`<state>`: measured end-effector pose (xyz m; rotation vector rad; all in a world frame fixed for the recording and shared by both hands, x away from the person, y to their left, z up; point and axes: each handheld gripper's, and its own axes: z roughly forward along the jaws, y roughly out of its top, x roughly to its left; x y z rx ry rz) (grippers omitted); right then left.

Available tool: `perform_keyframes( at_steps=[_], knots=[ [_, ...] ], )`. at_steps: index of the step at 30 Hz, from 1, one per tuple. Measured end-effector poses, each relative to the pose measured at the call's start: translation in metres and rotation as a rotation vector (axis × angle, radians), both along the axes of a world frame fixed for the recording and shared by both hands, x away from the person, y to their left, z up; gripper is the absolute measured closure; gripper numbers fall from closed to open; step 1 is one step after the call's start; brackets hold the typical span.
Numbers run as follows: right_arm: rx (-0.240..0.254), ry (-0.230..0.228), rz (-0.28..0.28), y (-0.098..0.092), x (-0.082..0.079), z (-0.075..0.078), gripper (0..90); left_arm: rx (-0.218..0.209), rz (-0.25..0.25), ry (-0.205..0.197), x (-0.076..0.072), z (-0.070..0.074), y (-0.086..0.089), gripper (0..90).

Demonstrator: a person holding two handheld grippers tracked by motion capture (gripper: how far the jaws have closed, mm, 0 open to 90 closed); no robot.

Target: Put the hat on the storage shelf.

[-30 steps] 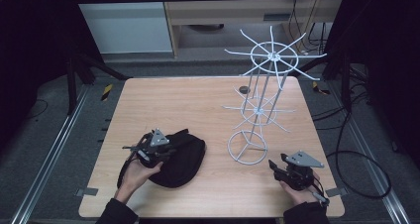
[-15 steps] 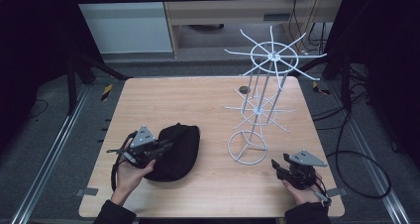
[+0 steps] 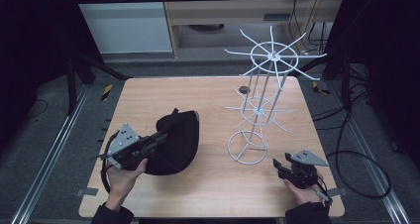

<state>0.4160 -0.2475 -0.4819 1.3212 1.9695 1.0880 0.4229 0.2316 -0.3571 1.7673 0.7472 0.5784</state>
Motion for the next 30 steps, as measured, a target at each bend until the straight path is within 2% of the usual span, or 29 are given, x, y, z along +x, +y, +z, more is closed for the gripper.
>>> perform_keyframes(
  at_steps=[7, 12, 18, 22, 30],
  knots=[
    [-0.006, -0.003, -0.003, -0.001, 0.001, -0.001, 47.5, -0.093, 0.007, -0.057, -0.012, 0.021, 0.011, 79.7],
    [-0.008, 0.001, -0.001, 0.000, 0.001, -0.001, 47.3, -0.133, -0.004, -0.109, -0.021, 0.035, 0.015, 79.7],
    [-0.014, -0.002, -0.005, 0.000, 0.001, -0.001, 47.2, -0.161, -0.040, -0.172, -0.033, 0.050, 0.012, 79.8],
    [-0.023, -0.004, -0.004, 0.000, 0.002, -0.002, 47.2, -0.204, -0.069, -0.194, -0.038, 0.059, 0.011, 79.8],
    [-0.020, 0.000, -0.008, 0.000, 0.002, -0.002, 47.1, -0.289, -0.112, -0.266, -0.041, 0.082, 0.003, 79.8]
  ],
)
